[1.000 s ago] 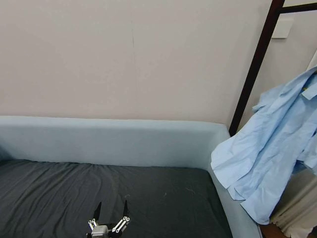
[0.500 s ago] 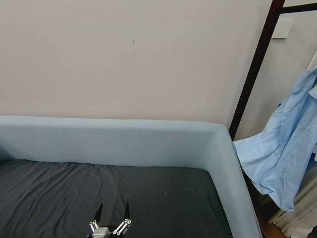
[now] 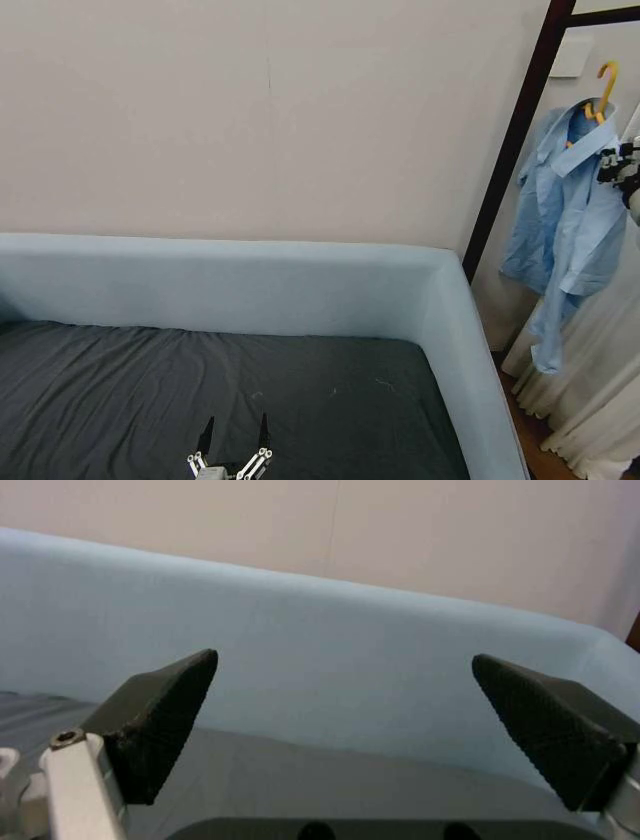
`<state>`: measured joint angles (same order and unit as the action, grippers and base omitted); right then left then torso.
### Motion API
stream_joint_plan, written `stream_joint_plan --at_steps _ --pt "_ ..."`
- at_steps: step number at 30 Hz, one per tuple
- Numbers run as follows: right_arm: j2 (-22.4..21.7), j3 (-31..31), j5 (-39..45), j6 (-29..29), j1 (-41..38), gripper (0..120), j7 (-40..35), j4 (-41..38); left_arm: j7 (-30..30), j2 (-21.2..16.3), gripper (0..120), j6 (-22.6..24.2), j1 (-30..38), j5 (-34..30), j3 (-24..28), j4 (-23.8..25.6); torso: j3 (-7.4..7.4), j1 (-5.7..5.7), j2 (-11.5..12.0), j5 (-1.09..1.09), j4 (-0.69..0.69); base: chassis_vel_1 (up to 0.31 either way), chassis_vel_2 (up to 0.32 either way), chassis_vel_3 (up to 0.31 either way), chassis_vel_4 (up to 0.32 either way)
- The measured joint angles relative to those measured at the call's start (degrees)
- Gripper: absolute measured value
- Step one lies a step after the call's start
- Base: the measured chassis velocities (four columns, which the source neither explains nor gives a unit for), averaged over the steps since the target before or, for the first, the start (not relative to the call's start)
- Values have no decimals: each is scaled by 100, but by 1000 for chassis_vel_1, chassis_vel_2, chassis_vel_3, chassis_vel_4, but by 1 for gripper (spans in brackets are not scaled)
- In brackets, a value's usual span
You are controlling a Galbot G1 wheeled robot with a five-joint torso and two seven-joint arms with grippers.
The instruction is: Pick up the clothes from the sofa and hang them on the clothes hanger.
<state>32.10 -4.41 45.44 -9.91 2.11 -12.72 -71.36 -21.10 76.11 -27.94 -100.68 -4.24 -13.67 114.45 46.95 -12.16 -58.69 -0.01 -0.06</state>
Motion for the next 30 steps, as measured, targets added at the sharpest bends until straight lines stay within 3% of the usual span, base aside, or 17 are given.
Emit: stream_joint_plan --at_steps 10,17,21,25,30 --pt "129 -246 -873 109 -504 8 -216 -24 0 31 100 -75 -40 38 -43 -11 0 0 0 2 -3 0 0 0 0" --pt "85 -214 -960 -93 -545 8 -382 -378 0 -50 100 -179 -89 37 -159 2 -1 1 0 2 -3 0 0 0 0" --pt "-259 58 -957 -520 39 8 -297 -1091 -4 -41 100 -247 -123 -2 -180 4 -2 2 -1 1 -6 0 0 0 0" --pt "-311 142 -875 -580 315 8 -391 -1044 -5 -43 100 -269 -131 -1 -169 13 -1 2 -1 1 1 0 0 0 0" --pt "-505 266 -929 -469 489 8 -392 -1230 -2 -66 100 -269 -138 3 -161 49 -1 1 -1 2 -3 0 0 0 0"
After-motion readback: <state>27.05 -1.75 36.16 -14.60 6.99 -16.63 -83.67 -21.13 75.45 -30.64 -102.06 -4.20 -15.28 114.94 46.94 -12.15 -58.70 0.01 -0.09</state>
